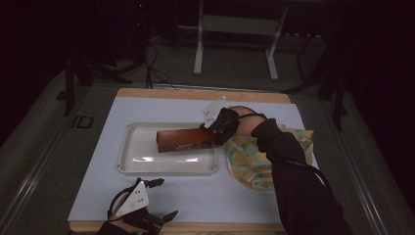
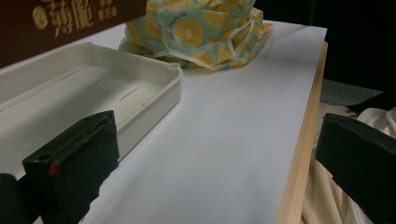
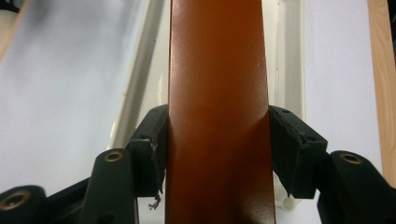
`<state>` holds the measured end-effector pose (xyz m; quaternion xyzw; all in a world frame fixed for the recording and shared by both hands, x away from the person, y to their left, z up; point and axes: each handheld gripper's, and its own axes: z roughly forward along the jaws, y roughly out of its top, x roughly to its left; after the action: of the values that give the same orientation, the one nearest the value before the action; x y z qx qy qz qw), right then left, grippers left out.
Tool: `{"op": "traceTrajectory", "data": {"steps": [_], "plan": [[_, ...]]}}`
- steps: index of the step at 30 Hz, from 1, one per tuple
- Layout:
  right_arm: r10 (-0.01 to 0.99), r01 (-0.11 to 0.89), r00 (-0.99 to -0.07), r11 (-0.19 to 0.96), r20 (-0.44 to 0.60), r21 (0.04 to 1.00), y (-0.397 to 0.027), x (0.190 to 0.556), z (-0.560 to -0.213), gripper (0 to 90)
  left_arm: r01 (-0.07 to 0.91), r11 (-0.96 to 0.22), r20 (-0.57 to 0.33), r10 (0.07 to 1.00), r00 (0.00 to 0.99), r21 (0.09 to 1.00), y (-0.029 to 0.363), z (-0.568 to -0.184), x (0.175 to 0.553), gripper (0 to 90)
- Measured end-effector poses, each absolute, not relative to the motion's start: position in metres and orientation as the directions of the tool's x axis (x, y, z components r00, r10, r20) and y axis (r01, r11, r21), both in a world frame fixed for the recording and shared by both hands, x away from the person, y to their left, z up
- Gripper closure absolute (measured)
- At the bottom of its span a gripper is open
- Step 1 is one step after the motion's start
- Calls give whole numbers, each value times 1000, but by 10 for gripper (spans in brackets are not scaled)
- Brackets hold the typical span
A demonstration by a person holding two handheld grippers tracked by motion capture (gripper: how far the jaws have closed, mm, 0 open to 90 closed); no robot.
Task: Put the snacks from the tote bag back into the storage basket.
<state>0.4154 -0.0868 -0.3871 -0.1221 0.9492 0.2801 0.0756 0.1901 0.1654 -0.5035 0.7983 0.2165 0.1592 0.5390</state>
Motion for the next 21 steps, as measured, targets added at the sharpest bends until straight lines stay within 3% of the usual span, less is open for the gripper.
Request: {"op": "traceTrajectory", "data": {"steps": [21], "plan": [[-151,-218,-973,850,-176,479,-70,430,-453,431,171,-327,22,513,858,929,166,-504,190,0]]}}
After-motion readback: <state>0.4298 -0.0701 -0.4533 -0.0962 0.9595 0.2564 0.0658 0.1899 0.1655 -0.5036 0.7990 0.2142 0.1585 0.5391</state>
